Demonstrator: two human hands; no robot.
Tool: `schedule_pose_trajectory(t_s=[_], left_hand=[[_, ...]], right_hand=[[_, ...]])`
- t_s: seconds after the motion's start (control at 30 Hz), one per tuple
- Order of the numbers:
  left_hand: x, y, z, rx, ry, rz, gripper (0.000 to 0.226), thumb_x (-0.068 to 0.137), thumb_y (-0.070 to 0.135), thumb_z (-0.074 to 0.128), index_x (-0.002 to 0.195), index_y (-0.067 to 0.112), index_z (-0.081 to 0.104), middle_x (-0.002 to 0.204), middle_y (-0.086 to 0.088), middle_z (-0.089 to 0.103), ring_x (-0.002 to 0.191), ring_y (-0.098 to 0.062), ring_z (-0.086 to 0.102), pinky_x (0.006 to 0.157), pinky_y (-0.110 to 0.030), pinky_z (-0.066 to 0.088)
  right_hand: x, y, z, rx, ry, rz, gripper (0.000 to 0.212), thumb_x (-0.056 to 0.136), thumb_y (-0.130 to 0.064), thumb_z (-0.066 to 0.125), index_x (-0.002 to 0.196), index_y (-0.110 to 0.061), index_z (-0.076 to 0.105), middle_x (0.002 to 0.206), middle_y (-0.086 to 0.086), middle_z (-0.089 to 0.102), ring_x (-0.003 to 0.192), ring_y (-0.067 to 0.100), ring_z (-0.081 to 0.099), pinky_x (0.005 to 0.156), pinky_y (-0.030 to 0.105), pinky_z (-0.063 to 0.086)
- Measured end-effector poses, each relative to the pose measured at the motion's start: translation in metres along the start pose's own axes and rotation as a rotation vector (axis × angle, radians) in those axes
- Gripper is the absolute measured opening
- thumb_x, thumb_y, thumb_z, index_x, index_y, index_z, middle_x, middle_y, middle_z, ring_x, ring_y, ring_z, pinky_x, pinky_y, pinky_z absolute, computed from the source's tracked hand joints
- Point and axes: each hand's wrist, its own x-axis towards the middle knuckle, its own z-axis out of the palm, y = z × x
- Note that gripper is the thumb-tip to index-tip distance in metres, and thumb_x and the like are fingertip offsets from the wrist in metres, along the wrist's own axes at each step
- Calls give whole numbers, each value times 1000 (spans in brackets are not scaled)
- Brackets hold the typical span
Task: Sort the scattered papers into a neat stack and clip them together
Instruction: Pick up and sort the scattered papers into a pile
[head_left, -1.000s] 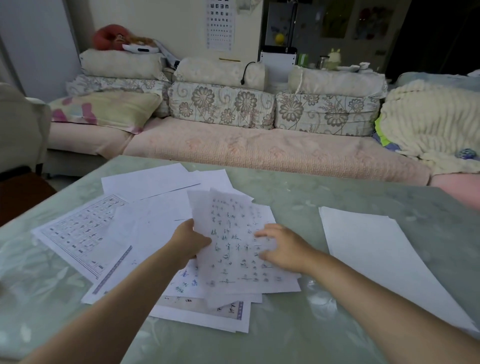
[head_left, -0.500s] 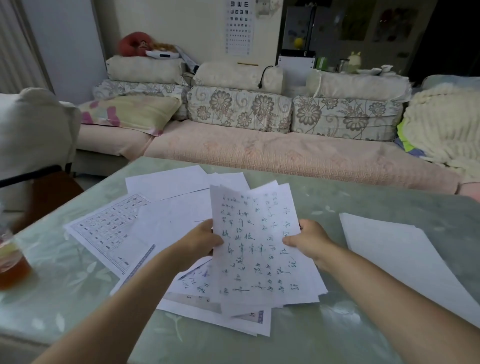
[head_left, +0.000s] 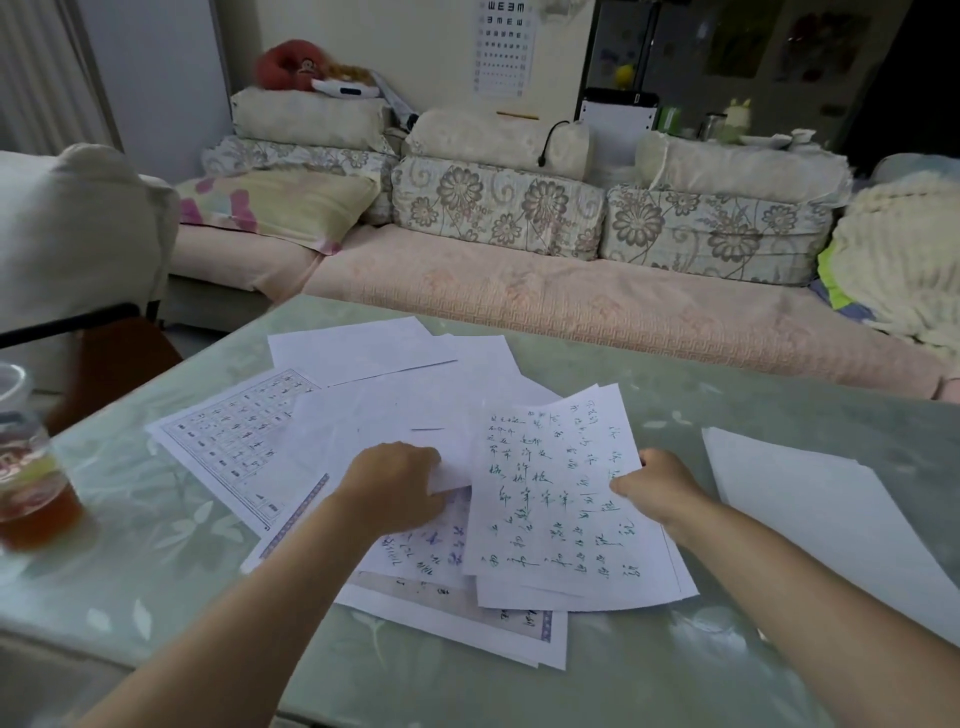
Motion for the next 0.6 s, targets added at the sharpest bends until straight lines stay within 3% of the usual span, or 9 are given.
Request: schedule_pose_trajectory(t_s=[0.07,0.17,0.4,0.5,0.6], left_hand=[[-2,2,-2,60,54,44,21,91,26,50,100,20,67,95,0,69,85,-21,62,65,-26,43],[-3,-4,-5,21,75,9,23,88,4,45,86,17,65,80,-2,66,69,-22,59,54,-25,37],[-15,-30,-60,-195,196,-223,23,90,8,41,84,22,59,89,-5,65,77,-26,56,65,-29,44],[-24,-18,-84,-281,254,-246,25,91,9,43,95,18,66,83,-1,59,76,-24,52,57,-25,36],[-32,18,-87,-382,115,-155,24,92,13,46,96,22,68,82,-1,62,72,-18,54,53,-22,36]], right_hand=[[-2,1,-1,-9,-11,9,16,84,-2,60,99,1,62,95,16,69,79,27,59,68,30,43],[-5,3,-4,-52,-37,57,15,81,0,57,97,-1,56,92,13,60,79,27,54,66,29,40],[-15,6,-16,-20,-107,115,27,68,-1,60,96,2,58,87,13,57,73,25,53,64,32,40],[-12,8,-13,42,-187,100,47,59,-6,64,105,1,65,100,17,71,87,30,69,74,36,52],[-27,-3,-7,98,-224,75,29,74,1,66,103,-6,69,101,16,72,93,33,70,85,50,58]])
